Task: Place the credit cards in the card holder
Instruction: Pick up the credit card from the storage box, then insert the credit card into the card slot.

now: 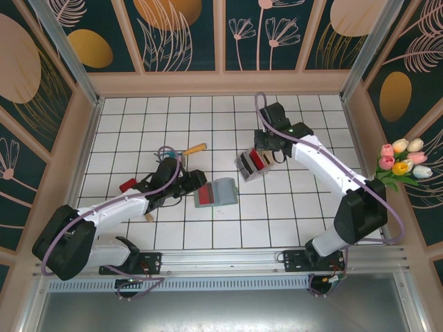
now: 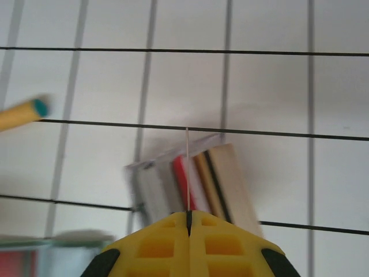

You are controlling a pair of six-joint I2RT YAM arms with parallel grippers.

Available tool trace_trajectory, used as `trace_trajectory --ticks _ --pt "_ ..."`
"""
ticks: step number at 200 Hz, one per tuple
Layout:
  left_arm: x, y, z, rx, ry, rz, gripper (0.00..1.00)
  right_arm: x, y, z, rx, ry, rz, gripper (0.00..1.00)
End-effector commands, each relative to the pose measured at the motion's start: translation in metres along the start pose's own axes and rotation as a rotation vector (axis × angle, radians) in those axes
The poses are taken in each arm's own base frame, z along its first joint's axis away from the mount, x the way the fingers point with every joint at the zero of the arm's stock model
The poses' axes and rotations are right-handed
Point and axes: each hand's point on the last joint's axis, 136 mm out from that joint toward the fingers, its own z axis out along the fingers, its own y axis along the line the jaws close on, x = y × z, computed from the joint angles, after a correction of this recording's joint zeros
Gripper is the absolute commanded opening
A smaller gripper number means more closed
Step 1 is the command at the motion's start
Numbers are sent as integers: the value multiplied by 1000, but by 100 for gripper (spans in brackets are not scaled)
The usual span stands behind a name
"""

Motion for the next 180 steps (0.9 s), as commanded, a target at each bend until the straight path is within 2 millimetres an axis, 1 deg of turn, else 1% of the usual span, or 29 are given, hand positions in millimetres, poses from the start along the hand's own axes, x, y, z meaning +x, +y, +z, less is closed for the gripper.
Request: trace_trajectory --ticks 1,25,35,49,66,80,110,145,180 --pt "-14 -44 -7 167 -18 2 69 -12 40 -31 -265 -46 78 0" --pt "-22 -76 -16 346 -6 -31 71 -12 77 -50 -531 -49 163 0" --pt "-27 -89 -22 425 -7 -41 72 -11 89 -56 -622 -45 201 0" --pt "-32 -106 -30 516 -5 -48 72 -10 100 -60 -715 -34 240 0" --pt "-39 -122 -40 595 -17 -51 72 -7 107 -62 -772 -19 270 0" --pt "-43 -127 -44 626 -25 -53 72 -5 112 -63 -815 -6 283 0" --pt "-49 -136 -47 666 -32 -52 66 2 119 -66 -884 26 304 0" --pt "-50 -144 -49 710 -25 -55 55 7 124 -71 -936 48 313 0" --pt "-51 -153 -54 763 -19 -58 44 12 127 -66 -954 72 321 0"
